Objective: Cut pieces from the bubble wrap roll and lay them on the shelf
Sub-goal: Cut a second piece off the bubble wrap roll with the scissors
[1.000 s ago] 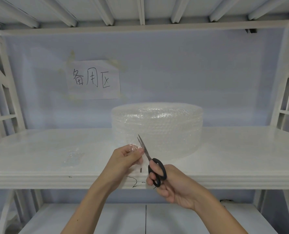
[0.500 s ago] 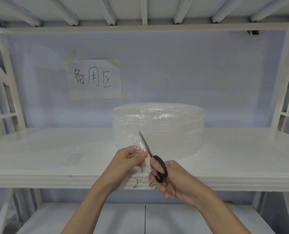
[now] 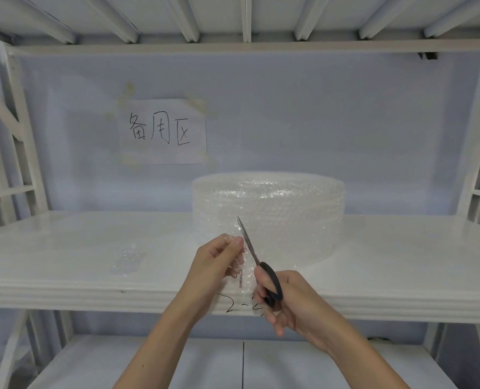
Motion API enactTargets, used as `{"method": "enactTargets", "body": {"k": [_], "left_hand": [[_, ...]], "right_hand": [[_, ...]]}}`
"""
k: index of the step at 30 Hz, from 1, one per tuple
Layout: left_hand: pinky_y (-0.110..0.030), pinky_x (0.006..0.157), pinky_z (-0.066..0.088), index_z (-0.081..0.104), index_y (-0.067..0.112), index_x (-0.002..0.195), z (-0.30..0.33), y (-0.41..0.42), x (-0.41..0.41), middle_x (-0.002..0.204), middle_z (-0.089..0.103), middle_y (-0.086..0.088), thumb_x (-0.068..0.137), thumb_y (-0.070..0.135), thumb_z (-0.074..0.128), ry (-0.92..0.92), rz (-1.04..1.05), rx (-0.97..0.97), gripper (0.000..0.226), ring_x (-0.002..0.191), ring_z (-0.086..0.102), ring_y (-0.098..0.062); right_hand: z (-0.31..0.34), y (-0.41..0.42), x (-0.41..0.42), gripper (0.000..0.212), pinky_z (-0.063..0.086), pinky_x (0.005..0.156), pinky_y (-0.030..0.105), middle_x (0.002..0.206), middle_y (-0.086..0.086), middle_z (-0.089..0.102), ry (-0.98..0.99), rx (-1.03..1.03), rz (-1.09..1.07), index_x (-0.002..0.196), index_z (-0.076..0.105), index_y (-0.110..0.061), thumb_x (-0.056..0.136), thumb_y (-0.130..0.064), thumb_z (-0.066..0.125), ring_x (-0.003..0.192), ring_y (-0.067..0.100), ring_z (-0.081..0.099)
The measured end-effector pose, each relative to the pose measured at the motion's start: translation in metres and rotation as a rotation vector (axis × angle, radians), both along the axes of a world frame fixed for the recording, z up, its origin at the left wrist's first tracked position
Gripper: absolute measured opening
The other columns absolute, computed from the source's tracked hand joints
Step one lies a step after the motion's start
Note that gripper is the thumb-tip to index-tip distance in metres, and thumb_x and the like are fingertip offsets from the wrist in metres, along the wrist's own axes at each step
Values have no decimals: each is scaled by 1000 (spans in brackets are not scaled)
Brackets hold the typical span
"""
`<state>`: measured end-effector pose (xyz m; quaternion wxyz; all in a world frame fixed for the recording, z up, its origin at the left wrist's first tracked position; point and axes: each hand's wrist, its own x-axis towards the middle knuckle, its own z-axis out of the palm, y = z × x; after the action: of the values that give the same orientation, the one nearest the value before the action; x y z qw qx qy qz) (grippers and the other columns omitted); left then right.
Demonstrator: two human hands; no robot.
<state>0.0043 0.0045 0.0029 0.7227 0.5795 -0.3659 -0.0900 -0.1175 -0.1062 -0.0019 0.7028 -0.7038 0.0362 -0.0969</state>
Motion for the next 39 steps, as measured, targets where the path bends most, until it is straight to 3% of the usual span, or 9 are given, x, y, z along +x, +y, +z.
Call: {"method": "enactTargets", "body": {"k": [8,13,19,22,27,31,34,39], "left_hand": [[-17,51,41,61,13,66,0,2,-3,57,51,5,97,16,55,-27,15,-10,32,50,45,-8],[-15,47,39,58,8,68,2,3,-5,54,49,7,98,15,52,-12,20,-43,32,47,44,-7],[-12,47,36,59,15,63,-1,4,-3,55,49,8,97,22,54,-59,-9,29,35,48,43,-6],[-15,52,39,62,16,64,-2,6,-2,58,50,4,98,21,53,-83,-43,60,35,51,44,-9],[-14,50,39,63,-9,79,-5,5,2,62,50,-18,99,20,52,-104,-85,60,36,53,44,-15],[-15,51,40,64,11,68,-6,3,3,61,51,-13,97,16,53,-105,-68,50,32,51,45,-12],[-17,53,41,64,8,70,-8,3,6,64,51,-19,98,21,55,-113,-79,56,32,54,45,-15],[-21,56,42,64,-8,84,-10,2,7,70,52,-27,96,20,57,-140,-113,73,31,62,47,-21]], "right_hand": [[-7,-2,-6,60,45,34,23,84,18,46,8,12,86,64,58,-14,55,-70,77,48,17,47],[-8,0,-13,48,44,33,23,78,8,51,33,28,92,66,56,-11,65,-58,69,46,18,46],[-2,0,-9,49,43,33,22,86,16,49,10,12,78,65,58,-12,66,-60,67,46,17,48],[4,2,-2,48,43,32,22,86,17,48,-10,-2,69,63,59,-14,72,-61,65,46,17,49],[8,1,9,47,42,31,21,82,16,45,-26,-11,50,63,58,-13,75,-58,65,44,15,48],[4,-3,12,48,43,31,21,75,17,43,-27,-36,26,63,59,-13,70,-60,69,42,15,44],[6,-2,12,49,43,32,22,77,19,46,-12,-50,13,63,60,-14,68,-61,72,44,18,43],[14,1,12,55,41,31,21,59,-3,53,-28,-26,4,71,57,-9,69,-62,71,41,14,45]]}}
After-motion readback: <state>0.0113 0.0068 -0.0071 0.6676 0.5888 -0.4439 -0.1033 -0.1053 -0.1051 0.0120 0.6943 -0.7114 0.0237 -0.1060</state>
